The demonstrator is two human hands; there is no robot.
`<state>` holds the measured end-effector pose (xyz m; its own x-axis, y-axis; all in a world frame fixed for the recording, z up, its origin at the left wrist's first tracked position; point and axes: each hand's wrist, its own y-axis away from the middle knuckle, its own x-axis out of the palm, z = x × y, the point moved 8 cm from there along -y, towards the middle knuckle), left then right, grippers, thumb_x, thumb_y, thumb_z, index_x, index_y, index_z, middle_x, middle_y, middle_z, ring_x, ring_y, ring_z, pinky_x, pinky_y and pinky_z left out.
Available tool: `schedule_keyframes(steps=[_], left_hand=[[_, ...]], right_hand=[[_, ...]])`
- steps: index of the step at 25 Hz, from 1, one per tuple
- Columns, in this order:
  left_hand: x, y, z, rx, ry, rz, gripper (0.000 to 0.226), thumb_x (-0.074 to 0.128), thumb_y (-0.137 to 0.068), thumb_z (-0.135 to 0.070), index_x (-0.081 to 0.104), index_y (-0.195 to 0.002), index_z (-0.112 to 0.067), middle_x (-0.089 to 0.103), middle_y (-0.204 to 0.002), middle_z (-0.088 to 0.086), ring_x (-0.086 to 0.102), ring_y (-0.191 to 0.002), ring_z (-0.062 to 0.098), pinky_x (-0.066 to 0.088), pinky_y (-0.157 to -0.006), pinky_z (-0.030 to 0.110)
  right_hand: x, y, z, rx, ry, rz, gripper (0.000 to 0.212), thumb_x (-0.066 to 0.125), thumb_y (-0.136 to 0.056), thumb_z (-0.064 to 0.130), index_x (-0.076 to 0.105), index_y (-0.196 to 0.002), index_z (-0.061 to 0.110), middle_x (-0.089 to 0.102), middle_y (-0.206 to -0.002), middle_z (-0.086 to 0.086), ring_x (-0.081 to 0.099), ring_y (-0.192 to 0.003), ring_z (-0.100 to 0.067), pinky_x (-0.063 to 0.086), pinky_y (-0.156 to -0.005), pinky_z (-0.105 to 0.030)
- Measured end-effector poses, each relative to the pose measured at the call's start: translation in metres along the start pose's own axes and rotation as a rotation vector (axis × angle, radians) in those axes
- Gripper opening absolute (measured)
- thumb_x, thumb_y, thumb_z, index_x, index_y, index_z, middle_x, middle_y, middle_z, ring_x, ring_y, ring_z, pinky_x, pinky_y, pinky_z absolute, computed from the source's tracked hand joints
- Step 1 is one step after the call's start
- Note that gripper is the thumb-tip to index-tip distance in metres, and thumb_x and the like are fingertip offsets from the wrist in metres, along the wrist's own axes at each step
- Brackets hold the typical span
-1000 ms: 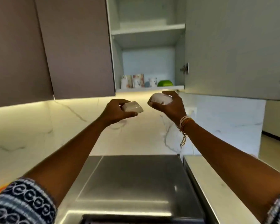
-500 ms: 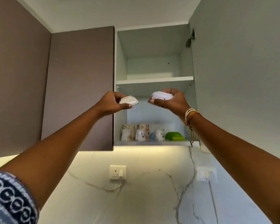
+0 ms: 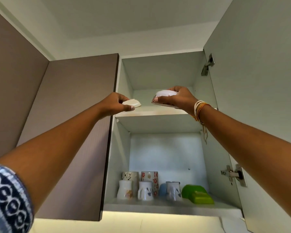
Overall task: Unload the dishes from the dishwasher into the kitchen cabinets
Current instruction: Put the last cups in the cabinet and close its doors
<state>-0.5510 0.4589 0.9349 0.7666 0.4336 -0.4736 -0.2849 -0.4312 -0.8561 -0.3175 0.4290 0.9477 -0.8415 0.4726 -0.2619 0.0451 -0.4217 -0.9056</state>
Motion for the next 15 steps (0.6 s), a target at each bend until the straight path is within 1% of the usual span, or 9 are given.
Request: schedule_keyframes(steps=[2,5,6,8,10,11,12,14,15], left_hand=[[0.001,-0.018,0.008,0.004,-0.052,0.039,0.045,0.069,-0.086,-0.026,0.061,-0.121,0.001,0.063,-0.111,0.014,0.058,-0.103,0.027,0.047,-0.081,0.028],[0.006,-0.046,0.023,-0.006,-0.089,0.072,0.046,0.067,-0.087,-0.027,0.061,-0.121,0.003,0.061,-0.11,0.015,0.056,-0.103,0.027,0.043,-0.078,0.027],[0.009,-0.055,0.029,-0.016,-0.101,0.085,0.047,0.067,-0.087,-0.028,0.06,-0.122,0.004,0.061,-0.112,0.016,0.055,-0.102,0.027,0.043,-0.079,0.027],[0.02,-0.073,0.043,-0.052,-0.102,0.12,0.05,0.065,-0.088,-0.028,0.057,-0.124,0.005,0.06,-0.116,0.018,0.054,-0.105,0.027,0.043,-0.083,0.028],[0.029,-0.093,0.054,-0.089,-0.101,0.144,0.048,0.064,-0.089,-0.028,0.057,-0.122,0.006,0.06,-0.111,0.017,0.055,-0.1,0.026,0.042,-0.082,0.027],[0.033,-0.101,0.058,-0.106,-0.102,0.16,0.046,0.064,-0.09,-0.027,0.059,-0.12,0.007,0.06,-0.106,0.016,0.054,-0.095,0.024,0.042,-0.079,0.026],[0.037,-0.111,0.063,-0.124,-0.094,0.183,0.044,0.063,-0.09,-0.026,0.059,-0.118,0.008,0.059,-0.101,0.016,0.053,-0.091,0.023,0.041,-0.076,0.026],[0.045,-0.13,0.071,-0.166,-0.051,0.231,0.041,0.06,-0.092,-0.024,0.058,-0.118,0.008,0.056,-0.101,0.015,0.05,-0.092,0.023,0.041,-0.076,0.026],[0.047,-0.136,0.075,-0.19,-0.023,0.248,0.039,0.059,-0.093,-0.024,0.058,-0.117,0.007,0.055,-0.101,0.014,0.05,-0.092,0.022,0.042,-0.076,0.026]], right_hand=[[0.005,-0.019,0.0,0.006,0.058,0.013,0.069,0.084,-0.06,0.05,0.059,-0.112,0.012,0.063,-0.107,-0.005,0.061,-0.097,-0.02,0.05,-0.076,-0.027],[0.013,-0.047,-0.011,0.04,0.126,0.014,0.067,0.084,-0.061,0.049,0.06,-0.11,0.011,0.062,-0.107,-0.006,0.06,-0.098,-0.022,0.048,-0.075,-0.028],[0.016,-0.057,-0.019,0.061,0.134,0.012,0.071,0.084,-0.06,0.05,0.06,-0.113,0.01,0.062,-0.109,-0.007,0.06,-0.1,-0.023,0.047,-0.075,-0.029],[0.026,-0.077,-0.039,0.127,0.156,0.037,0.085,0.083,-0.055,0.056,0.057,-0.12,0.007,0.061,-0.115,-0.008,0.059,-0.102,-0.025,0.048,-0.076,-0.031],[0.038,-0.096,-0.058,0.192,0.219,0.086,0.095,0.081,-0.047,0.064,0.059,-0.121,0.008,0.062,-0.115,-0.009,0.061,-0.102,-0.026,0.048,-0.074,-0.031],[0.044,-0.105,-0.066,0.213,0.257,0.119,0.093,0.08,-0.046,0.066,0.061,-0.117,0.009,0.064,-0.113,-0.008,0.062,-0.099,-0.026,0.048,-0.072,-0.031],[0.048,-0.114,-0.072,0.228,0.289,0.154,0.085,0.08,-0.049,0.066,0.064,-0.111,0.01,0.066,-0.109,-0.008,0.064,-0.096,-0.025,0.048,-0.071,-0.03],[0.054,-0.127,-0.081,0.247,0.325,0.217,0.066,0.078,-0.059,0.062,0.065,-0.101,0.012,0.068,-0.098,-0.006,0.065,-0.085,-0.021,0.048,-0.068,-0.029],[0.056,-0.132,-0.084,0.249,0.333,0.243,0.06,0.077,-0.062,0.061,0.065,-0.098,0.013,0.068,-0.093,-0.005,0.064,-0.079,-0.019,0.048,-0.065,-0.027]])
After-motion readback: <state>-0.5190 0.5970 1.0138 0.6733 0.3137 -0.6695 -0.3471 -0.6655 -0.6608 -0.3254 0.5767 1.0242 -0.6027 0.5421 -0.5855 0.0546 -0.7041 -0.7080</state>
